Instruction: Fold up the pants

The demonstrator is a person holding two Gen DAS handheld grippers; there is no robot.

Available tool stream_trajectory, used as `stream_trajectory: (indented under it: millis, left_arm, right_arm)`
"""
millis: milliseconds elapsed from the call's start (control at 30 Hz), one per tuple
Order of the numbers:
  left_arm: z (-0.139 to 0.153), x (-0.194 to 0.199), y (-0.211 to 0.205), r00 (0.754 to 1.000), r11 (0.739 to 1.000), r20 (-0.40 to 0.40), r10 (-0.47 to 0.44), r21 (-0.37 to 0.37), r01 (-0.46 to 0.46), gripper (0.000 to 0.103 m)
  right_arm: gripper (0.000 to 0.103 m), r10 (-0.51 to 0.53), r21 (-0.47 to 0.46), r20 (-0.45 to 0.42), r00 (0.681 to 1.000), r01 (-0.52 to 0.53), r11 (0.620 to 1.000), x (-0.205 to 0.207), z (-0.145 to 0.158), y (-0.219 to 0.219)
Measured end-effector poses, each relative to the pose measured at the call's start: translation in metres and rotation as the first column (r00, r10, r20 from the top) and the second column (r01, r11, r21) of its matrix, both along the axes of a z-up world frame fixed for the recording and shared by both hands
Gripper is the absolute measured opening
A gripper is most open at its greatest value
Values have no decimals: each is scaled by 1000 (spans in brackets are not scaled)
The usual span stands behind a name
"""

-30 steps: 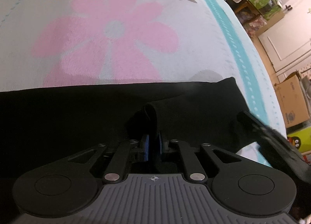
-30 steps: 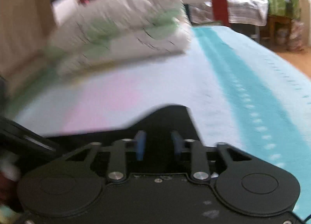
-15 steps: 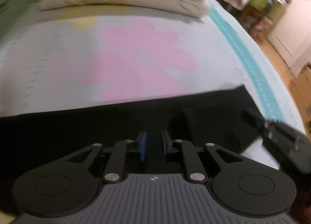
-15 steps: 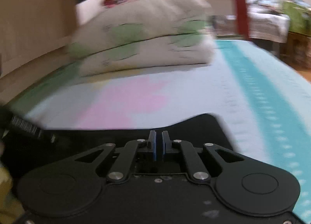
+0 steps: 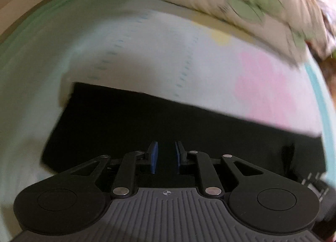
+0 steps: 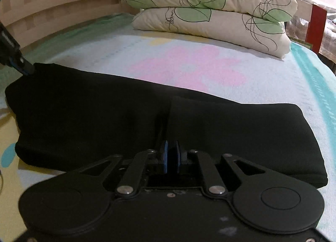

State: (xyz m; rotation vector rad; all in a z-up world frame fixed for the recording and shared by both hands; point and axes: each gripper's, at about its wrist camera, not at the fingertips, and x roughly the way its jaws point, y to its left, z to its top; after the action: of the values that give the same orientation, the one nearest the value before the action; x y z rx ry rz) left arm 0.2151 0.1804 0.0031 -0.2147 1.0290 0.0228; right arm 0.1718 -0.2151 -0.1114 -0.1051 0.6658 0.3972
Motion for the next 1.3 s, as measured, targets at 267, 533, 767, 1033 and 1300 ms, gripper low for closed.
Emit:
stream_trajectory:
  millis: [267,533,767,1033,1300]
  left_arm:
    - [11,-25,40,1000,994,8,-2,113,1,29]
    - [-18,-36,73,999,998,-40,15,58,-13,29]
    - [-30,-46,99,999,998,-14,43,-52,-44,41]
    - [-51,-48,118,992,978,-21,128,-166,-130,51]
    - [-56,-39,114,989,965,2,148,-219,-144,85]
  right_arm:
    - [14,-41,42,27,999,39,998,-24,31,20]
    - [14,143,42,8,990,-143,989,-60,34,97]
    - [13,128,-73,-14,992,-129,989,-87,-5,121]
    - [13,120,-94,-64,991,-126,988,-78,-2,129]
    - [13,123,-107,-79,989,-131,986,-80,1,133]
